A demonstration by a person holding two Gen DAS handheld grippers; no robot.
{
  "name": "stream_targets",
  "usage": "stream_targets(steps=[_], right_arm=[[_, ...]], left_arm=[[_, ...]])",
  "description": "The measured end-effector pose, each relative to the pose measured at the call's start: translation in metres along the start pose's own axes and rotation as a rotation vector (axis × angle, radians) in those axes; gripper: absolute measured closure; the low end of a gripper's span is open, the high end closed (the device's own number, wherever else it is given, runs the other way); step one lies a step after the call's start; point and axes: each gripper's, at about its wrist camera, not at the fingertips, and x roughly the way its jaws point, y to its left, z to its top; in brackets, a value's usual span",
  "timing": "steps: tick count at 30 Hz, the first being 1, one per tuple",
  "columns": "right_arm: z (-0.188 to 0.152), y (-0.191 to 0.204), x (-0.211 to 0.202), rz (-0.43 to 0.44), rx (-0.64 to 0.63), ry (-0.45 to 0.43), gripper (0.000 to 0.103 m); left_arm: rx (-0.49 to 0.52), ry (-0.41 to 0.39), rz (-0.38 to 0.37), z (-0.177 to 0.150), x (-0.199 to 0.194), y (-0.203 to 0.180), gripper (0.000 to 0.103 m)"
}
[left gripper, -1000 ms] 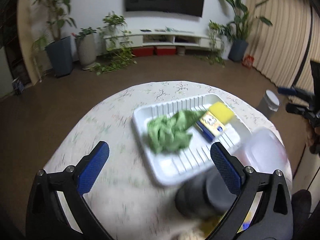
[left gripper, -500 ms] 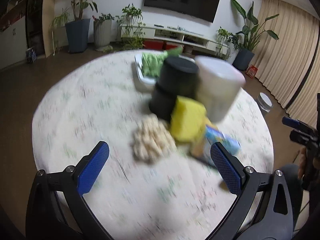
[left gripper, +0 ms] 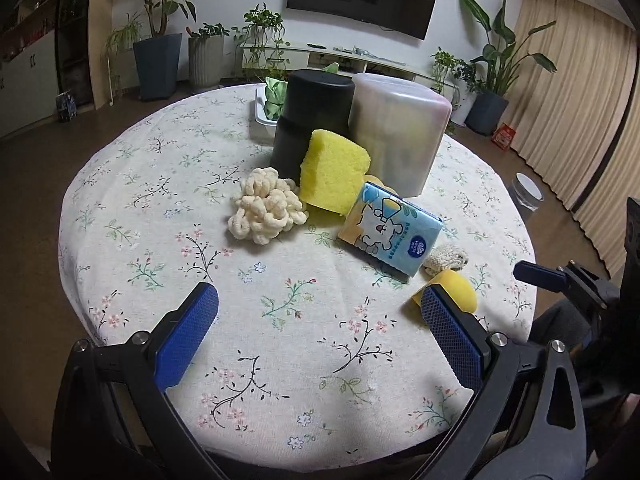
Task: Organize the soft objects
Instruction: 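Return both grippers to the table and grasp the yellow makeup sponge with the right gripper, then grasp the blue-and-white tissue pack with the left gripper while the right holds the makeup sponge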
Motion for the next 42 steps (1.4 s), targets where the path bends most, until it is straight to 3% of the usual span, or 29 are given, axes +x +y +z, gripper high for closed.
stream_targets(steps=[4,15,17,19,25,29,34,39,42], right_arm=[[0.005,-0.009,0.011,-0.028,0.045,0.021,0.022],[0.011,0.009,0.039,0.021,-0.011,0.066,0.036],[0.010,0.010,0.046,0.019,-0.016,0.084,0.043],[0.008,0.007,0.051,0.019,-0.008,0.098,0.057],[0.001,-0.003,0.033,0.029,0.010,0.071,0.060],[-0.006,-0.026,0.021,-0.004,0.103,0.056,0.060],[-0.009,-0.037,0.015,-0.019,0.144,0.043,0.059],[-0.009,-0.041,0.014,-0.010,0.135,0.031,0.059],[-0.011,-0.046,0.013,-0.001,0.152,0.030,0.059]], left_arm=[[-0.032,-0.001,0.010,0.000,0.002,0.006,0.000],[-0.044,0.000,0.003,0.001,0.006,0.008,0.000],[-0.040,0.007,0.002,0.001,0.008,0.007,0.000],[-0.038,0.010,0.004,0.001,0.010,0.006,0.000],[-0.009,0.011,-0.005,0.006,0.019,-0.014,0.000],[0.038,-0.009,-0.012,0.014,0.028,-0.044,0.000],[0.076,-0.012,0.026,0.028,0.053,-0.073,0.000],[0.081,0.021,0.103,0.037,0.080,-0.074,0.000],[0.078,0.055,0.111,0.036,0.093,-0.070,0.000]])
